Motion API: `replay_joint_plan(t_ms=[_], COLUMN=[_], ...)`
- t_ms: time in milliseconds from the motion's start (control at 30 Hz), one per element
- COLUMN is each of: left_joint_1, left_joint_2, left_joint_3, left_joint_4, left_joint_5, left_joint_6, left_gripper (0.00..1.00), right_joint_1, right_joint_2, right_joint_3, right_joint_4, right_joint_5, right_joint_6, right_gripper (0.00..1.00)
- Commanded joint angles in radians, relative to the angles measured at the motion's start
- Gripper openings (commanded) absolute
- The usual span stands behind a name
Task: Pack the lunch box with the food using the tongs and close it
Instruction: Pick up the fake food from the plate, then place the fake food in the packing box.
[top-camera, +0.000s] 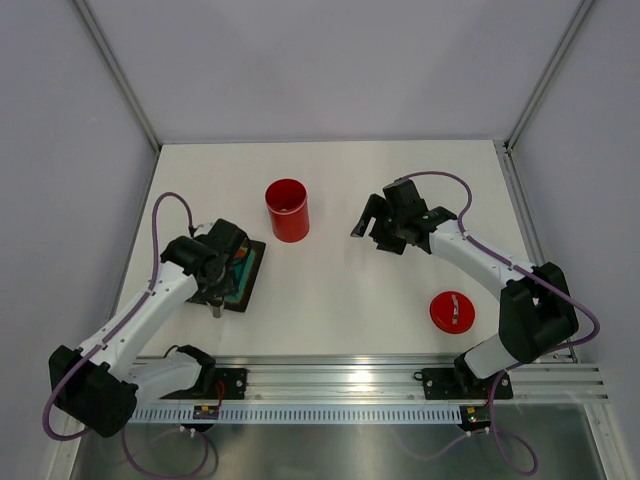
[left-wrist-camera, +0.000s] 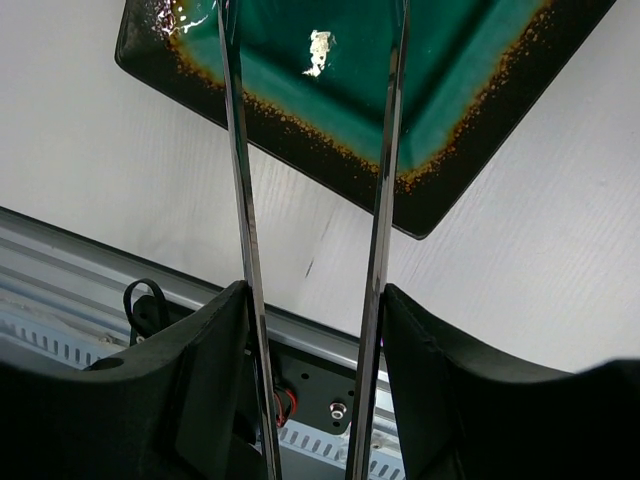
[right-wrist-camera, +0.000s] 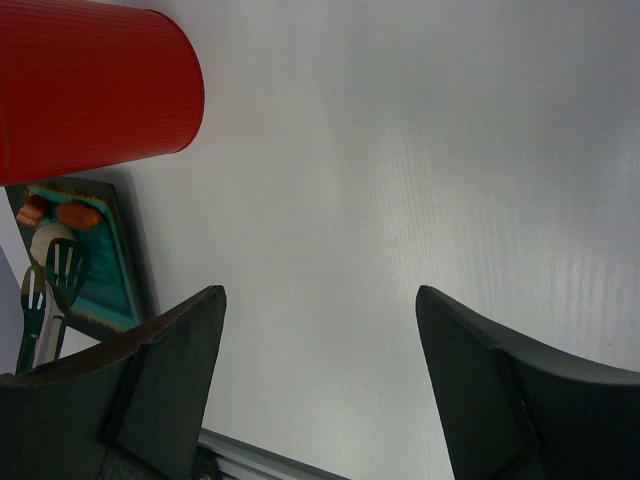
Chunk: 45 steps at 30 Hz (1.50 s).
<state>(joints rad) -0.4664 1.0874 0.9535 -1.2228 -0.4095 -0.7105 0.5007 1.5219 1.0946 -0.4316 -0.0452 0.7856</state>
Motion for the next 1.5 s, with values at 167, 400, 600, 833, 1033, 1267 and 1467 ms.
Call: replay_joint_plan(t_ms=[167, 400, 600, 833, 1033, 1267, 1467], left_joint_1=[0.026, 0.04, 0.041, 0.04, 0.04, -0.012, -0.081], left_joint_2=[0.031, 0.045, -0.006, -0.115, -0.136, -0.055, 0.072], left_joint_3=[0.031, 0.034, 0.08, 0.175, 0.329, 0.507, 0.583], left_joint_4=[0.08, 0.1, 0.048, -0.096, -0.149, -0.043, 0.072], left_joint_5=[-0.023, -0.032, -0.04, -0.011, 0.038, 0.149, 0.155], left_joint_6=[0.032, 0.043, 0.025, -0.014, 0.042, 0.115, 0.15], left_gripper=[0.54, 0.48, 0.32, 0.17, 0.14, 0.15, 0.16], right_joint_1=[-0.004, -0.004, -0.004, -0.004, -0.002, -0.004, -0.004], right_joint_2=[-0.028, -0.032, -0.034, -0.029, -0.032, -0.055, -0.075], right_joint_3=[0.019, 0.013, 0.011, 0.011, 0.013, 0.005, 0.008], right_joint_4=[0.014, 0.011, 0.014, 0.021, 0.022, 0.011, -0.015], right_joint_5=[0.008, 0.011, 0.013, 0.01, 0.01, 0.021, 0.036], right_joint_6=[0.003, 0.003, 0.006, 0.01, 0.009, 0.009, 0.006], right_gripper=[0.85, 0.85, 0.85, 0.84, 0.85, 0.85, 0.85])
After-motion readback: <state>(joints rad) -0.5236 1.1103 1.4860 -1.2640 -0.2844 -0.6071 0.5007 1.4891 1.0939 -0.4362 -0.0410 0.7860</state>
